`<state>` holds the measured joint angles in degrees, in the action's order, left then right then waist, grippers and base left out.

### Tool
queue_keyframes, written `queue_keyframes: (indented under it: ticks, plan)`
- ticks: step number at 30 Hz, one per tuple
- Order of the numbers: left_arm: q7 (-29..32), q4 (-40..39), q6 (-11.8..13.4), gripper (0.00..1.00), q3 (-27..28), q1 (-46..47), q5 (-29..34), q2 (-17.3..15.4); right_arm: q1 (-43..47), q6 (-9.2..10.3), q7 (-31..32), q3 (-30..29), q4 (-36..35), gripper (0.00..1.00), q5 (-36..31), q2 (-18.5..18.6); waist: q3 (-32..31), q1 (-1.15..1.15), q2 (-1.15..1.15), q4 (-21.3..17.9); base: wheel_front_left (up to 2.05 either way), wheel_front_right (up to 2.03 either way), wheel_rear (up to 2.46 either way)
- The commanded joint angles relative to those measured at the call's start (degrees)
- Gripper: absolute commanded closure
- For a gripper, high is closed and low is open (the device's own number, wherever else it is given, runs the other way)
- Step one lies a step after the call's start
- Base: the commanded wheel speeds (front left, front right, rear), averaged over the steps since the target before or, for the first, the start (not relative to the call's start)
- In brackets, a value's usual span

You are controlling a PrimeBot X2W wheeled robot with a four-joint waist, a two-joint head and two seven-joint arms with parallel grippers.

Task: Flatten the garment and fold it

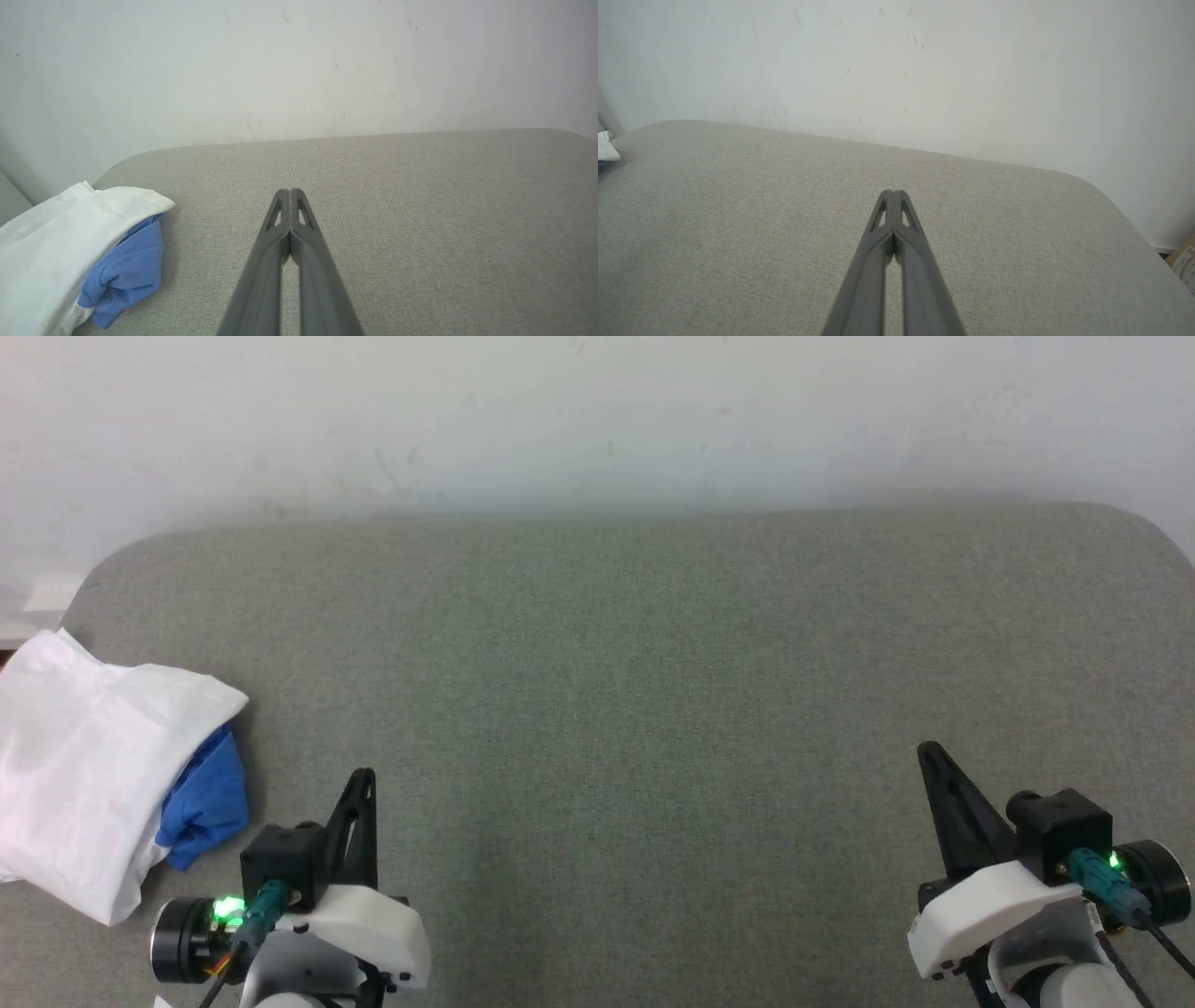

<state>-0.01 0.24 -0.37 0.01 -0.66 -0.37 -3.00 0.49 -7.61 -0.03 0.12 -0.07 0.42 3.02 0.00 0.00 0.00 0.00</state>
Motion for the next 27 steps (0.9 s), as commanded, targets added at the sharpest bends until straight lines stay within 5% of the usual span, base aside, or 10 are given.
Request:
queue_keyframes:
  ticks: [1, 5, 6, 27]
  plan:
    - [0.0, -0.2, 0.4, 1.0, 0.0, 0.7, 0.4, 0.1, -0.5, 0.12, 0.0, -0.1, 0.1, 1.0, -0.4, -0.1, 0.0, 0.0, 0.0, 0.0, 0.0, 0.0, 0.0]
    - [0.0, -0.2, 0.4, 1.0, 0.0, 0.7, 0.4, 0.1, -0.5, 0.12, 0.0, -0.1, 0.1, 1.0, -0.4, -0.1, 0.0, 0.0, 0.0, 0.0, 0.0, 0.0, 0.0]
    - [0.0, 0.0, 0.0, 0.0, 0.0, 0.0, 0.0, 0.0, 0.0, 0.0, 0.0, 0.0, 0.0, 0.0, 0.0, 0.0, 0.0, 0.0, 0.0, 0.0, 0.0, 0.0, 0.0]
    - [-2.5, 0.8, -0.4, 0.0, -0.7, 0.7, -3.7, 0.0, 0.9, 0.02, -2.5, -0.6, 0.0, 0.0, 2.4, 0.0, -0.1, 0.0, 0.0, 1.7, 0.0, 0.0, 0.0]
